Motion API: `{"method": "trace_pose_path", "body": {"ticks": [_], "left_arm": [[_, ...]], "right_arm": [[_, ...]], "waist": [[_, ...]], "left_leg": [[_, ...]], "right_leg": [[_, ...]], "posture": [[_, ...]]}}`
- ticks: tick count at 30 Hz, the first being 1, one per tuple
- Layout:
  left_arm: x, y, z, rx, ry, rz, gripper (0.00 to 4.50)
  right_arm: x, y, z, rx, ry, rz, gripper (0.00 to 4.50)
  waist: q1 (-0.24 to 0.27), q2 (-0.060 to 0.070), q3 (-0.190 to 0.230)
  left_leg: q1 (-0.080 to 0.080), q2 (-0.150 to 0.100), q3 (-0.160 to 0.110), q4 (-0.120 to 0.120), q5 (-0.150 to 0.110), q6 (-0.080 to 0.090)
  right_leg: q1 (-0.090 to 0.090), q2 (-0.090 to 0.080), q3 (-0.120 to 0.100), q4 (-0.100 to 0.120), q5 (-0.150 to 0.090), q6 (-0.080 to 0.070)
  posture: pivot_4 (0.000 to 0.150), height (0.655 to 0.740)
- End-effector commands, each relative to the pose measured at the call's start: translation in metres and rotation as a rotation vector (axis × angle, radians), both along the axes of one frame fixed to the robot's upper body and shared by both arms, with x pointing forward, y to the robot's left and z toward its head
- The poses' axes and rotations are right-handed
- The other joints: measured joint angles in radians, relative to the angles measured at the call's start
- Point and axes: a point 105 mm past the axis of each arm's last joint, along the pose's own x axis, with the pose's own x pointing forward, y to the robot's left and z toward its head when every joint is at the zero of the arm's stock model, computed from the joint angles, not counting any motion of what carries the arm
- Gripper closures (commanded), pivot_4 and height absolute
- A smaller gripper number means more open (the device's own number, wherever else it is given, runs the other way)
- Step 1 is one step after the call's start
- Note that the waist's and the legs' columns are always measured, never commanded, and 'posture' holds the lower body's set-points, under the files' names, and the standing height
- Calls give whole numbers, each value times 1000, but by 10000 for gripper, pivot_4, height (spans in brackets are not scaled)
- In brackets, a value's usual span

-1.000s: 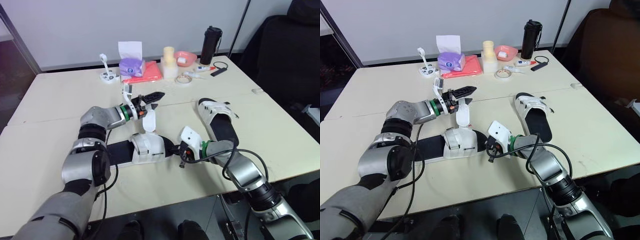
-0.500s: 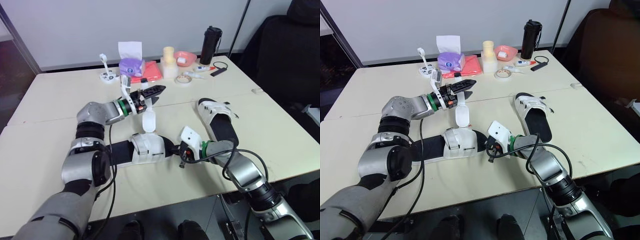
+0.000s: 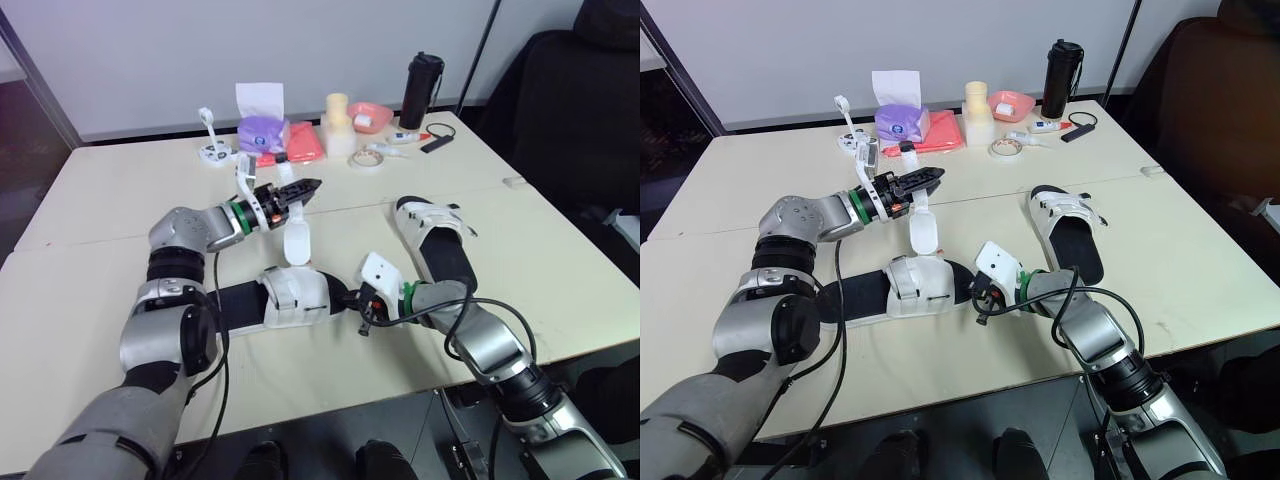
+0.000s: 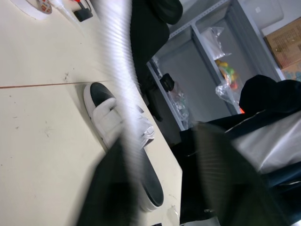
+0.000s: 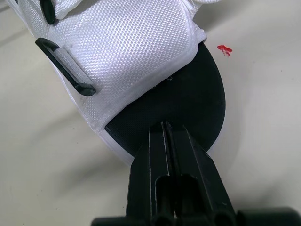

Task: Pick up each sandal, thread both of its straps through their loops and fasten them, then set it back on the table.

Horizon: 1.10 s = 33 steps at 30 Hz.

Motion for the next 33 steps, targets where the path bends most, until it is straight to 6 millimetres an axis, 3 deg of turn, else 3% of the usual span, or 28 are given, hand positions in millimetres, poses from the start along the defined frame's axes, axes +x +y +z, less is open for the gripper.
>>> {"method": "trace_pose_path", "body": {"ticks": [1,4,7,12,16,20,26,33], "left_arm": [[-2,7,26,-35,-93,4,44877],[-14,4,30,9,-194,-55,44877],[-39,0,29,90,-367,-146,44877],[-91,-7,12,229,-547,-353,44877],[-112,-14,-11,373,-687,-415,44877],[-125,-25,-29,446,-793,-444,44877],[-128,-43,-44,532,-976,-394,44877],[-134,-43,-69,682,-1172,-486,44877]], "right_arm": [[-3,-3,-12,-33,41,-3,45000],[-3,-3,-12,-34,42,-4,45000],[-3,-3,-13,-35,43,-3,45000],[-4,-4,-14,-43,44,0,45000],[-5,-3,-15,-45,45,6,45000],[-4,-2,-15,-48,43,13,45000],[-4,-2,-15,-51,43,16,45000],[-5,-2,-17,-49,50,15,45000]], "waist": [[0,0,0],[0,0,0],[-2,0,0],[-1,0,0],[3,1,0],[4,0,0],[5,1,0],[6,1,0]], "left_leg": [[0,0,0,0,0,0],[0,0,0,0,0,0],[0,0,0,-1,0,0],[0,0,0,-1,1,-2],[0,0,0,-1,1,-2],[0,0,0,-1,1,-2],[0,0,0,-1,1,-2],[0,0,0,-1,1,-2]], "right_leg": [[0,0,0,0,0,0],[0,0,0,0,0,0],[0,0,0,0,0,0],[0,0,0,0,0,0],[0,0,1,-1,0,0],[1,0,1,-1,0,0],[1,0,1,-1,0,-1],[1,0,1,-1,0,-1]], "posture": [[1500,7400],[1500,7400],[1500,7400],[1500,7400],[1500,7400],[1500,7400],[1500,7400],[1500,7400]]}}
